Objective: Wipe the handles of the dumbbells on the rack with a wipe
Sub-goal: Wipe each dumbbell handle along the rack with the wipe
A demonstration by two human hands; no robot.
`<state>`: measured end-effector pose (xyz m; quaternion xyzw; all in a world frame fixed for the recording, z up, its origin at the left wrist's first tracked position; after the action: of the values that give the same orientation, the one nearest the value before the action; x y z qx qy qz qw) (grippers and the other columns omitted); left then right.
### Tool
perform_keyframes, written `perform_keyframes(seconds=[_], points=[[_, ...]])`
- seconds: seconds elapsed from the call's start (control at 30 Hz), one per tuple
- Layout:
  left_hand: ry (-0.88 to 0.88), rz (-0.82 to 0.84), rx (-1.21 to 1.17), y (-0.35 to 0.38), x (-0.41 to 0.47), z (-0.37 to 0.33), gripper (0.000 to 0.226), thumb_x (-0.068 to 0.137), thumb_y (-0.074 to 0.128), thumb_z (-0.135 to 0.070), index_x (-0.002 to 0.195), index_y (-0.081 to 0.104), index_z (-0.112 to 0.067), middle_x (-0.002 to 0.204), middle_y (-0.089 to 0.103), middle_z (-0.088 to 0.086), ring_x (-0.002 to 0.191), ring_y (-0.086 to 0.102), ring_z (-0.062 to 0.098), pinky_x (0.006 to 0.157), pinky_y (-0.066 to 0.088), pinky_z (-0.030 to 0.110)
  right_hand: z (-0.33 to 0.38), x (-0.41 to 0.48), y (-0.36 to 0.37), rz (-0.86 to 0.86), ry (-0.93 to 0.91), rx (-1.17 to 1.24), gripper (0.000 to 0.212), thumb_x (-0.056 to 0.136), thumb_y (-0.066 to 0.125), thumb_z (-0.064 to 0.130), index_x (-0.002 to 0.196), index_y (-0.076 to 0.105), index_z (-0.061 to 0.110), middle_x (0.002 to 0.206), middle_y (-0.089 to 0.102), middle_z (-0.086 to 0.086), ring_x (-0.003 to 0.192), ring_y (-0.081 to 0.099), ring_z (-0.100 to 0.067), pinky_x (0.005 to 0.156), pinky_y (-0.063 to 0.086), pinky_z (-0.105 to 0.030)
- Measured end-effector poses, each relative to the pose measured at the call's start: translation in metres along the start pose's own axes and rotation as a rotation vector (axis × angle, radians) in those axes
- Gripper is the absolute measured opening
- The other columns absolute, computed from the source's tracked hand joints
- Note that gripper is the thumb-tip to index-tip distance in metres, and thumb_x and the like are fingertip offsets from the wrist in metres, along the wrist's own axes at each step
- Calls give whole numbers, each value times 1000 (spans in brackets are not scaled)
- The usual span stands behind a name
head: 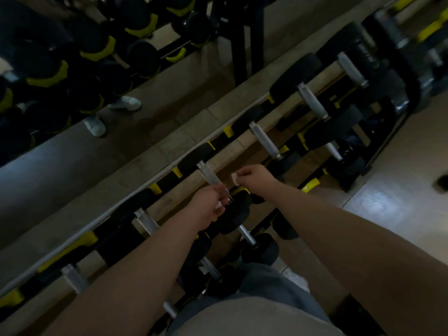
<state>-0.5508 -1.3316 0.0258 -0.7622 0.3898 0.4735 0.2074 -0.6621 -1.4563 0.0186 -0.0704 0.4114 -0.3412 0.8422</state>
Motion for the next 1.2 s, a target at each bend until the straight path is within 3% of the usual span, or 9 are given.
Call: perform_keyframes(seconds=[0.23, 0.3, 0.4, 0.47, 0.73, 0.87, 1.0, 1.1, 1.2], points=[[55, 78, 68, 37, -2, -17, 32, 95, 50, 1, 118, 64, -16, 103, 64, 8, 71, 52, 12, 55, 38, 23, -8, -21, -39, -199, -20, 145, 7, 92, 64, 28, 94, 70, 27, 87, 70, -2, 78, 66, -19, 73, 60, -42], [81, 68, 51, 54, 6, -25, 32, 95, 50, 2, 119, 64, -14, 100, 62, 8, 67, 49, 12, 53, 34, 23, -8, -11, -61, -245, -65, 102, 9, 90, 64, 30, 95, 71, 27, 85, 70, 0, 79, 68, -20, 67, 58, -37], [108, 25, 76, 83, 21, -39, 30, 96, 49, 1, 116, 65, -15, 100, 62, 7, 67, 48, 11, 54, 35, 23, -8, 8, -100, -326, -153, 37, 11, 94, 64, 33, 102, 67, 27, 88, 66, 5, 74, 64, -11, 50, 44, -15], [112, -15, 59, 100, 34, -49, 33, 96, 47, 1, 120, 63, -14, 100, 62, 7, 67, 49, 11, 52, 35, 22, -10, 26, -121, -338, -187, -16, 14, 96, 63, 36, 106, 66, 27, 93, 65, 6, 78, 62, -8, 50, 41, -15], [90, -115, -22, 144, 71, -65, 38, 97, 41, 3, 126, 57, -15, 111, 67, 7, 66, 51, 10, 51, 36, 22, 14, 107, -144, -207, -372, -325, 22, 99, 54, 27, 113, 70, 21, 108, 66, -2, 97, 60, -17, 79, 48, -30], [80, -141, -21, 150, 87, -67, 46, 95, 43, -2, 136, 55, -20, 123, 67, 8, 73, 54, 11, 47, 39, 21, 18, 120, -138, -122, -506, -513, 21, 97, 54, 21, 110, 70, 16, 102, 58, -3, 90, 54, -18, 75, 42, -28], [37, -158, -64, 158, 91, -74, 41, 96, 52, -5, 132, 60, -24, 116, 72, 5, 77, 56, 11, 47, 38, 21, -9, 103, -135, 100, -571, -763, 18, 97, 56, 24, 99, 70, 13, 99, 59, -5, 93, 59, -24, 81, 49, -34], [51, -97, -41, 162, 90, -74, 42, 96, 47, -4, 129, 63, -26, 111, 74, 4, 71, 55, 8, 44, 37, 17, -25, 97, -142, 113, -552, -664, 17, 98, 58, 25, 104, 70, 13, 99, 57, -5, 95, 57, -24, 79, 42, -30], [61, -89, -29, 167, 88, -72, 45, 94, 42, -3, 128, 65, -24, 112, 73, 7, 63, 49, 9, 42, 34, 18, -15, 103, -144, -12, -524, -490, 16, 98, 59, 23, 105, 70, 13, 98, 54, -1, 91, 56, -20, 75, 39, -28]])
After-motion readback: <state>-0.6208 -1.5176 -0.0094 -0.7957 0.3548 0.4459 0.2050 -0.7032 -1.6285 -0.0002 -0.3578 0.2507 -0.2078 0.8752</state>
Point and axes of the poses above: each hand's wrist, its own x-axis towards the middle knuckle, its own y-axis out of the palm, z = x × y, the point moved 3 cm from there along x, towards the middle knuckle
